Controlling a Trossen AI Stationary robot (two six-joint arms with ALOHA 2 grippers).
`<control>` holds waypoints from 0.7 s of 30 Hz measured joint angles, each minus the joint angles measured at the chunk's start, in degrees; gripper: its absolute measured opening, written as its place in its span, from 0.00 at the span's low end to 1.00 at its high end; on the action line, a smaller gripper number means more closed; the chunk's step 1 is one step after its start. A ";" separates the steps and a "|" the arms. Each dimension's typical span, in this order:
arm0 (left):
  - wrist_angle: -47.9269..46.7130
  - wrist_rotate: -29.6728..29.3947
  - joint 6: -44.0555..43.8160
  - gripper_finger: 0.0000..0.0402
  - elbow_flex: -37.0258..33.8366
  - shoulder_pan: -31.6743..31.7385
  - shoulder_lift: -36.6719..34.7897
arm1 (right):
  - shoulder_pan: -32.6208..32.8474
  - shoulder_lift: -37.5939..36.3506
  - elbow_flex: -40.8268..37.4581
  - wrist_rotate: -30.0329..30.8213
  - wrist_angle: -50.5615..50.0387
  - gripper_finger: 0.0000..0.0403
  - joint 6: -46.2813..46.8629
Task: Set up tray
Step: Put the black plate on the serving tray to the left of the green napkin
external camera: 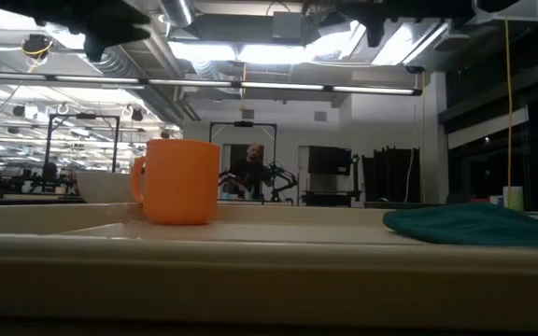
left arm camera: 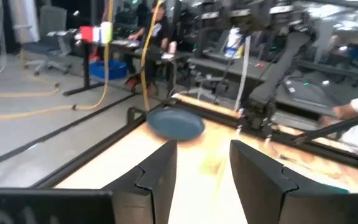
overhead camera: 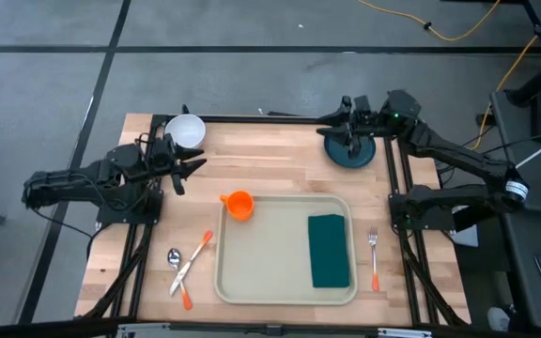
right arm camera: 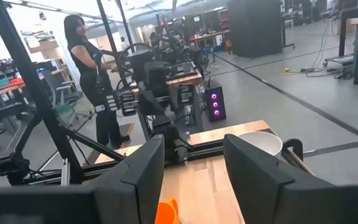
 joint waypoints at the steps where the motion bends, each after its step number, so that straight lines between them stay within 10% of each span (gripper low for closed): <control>1: -0.48 0.56 -0.45 0.36 0.00 1.08 0.02 | 0.38 0.28 0.00 0.40 0.00 0.43 0.00; 21: -0.79 -7.80 -8.92 0.36 0.00 5.33 0.11 | 1.11 1.95 0.00 -0.31 -0.39 0.43 1.29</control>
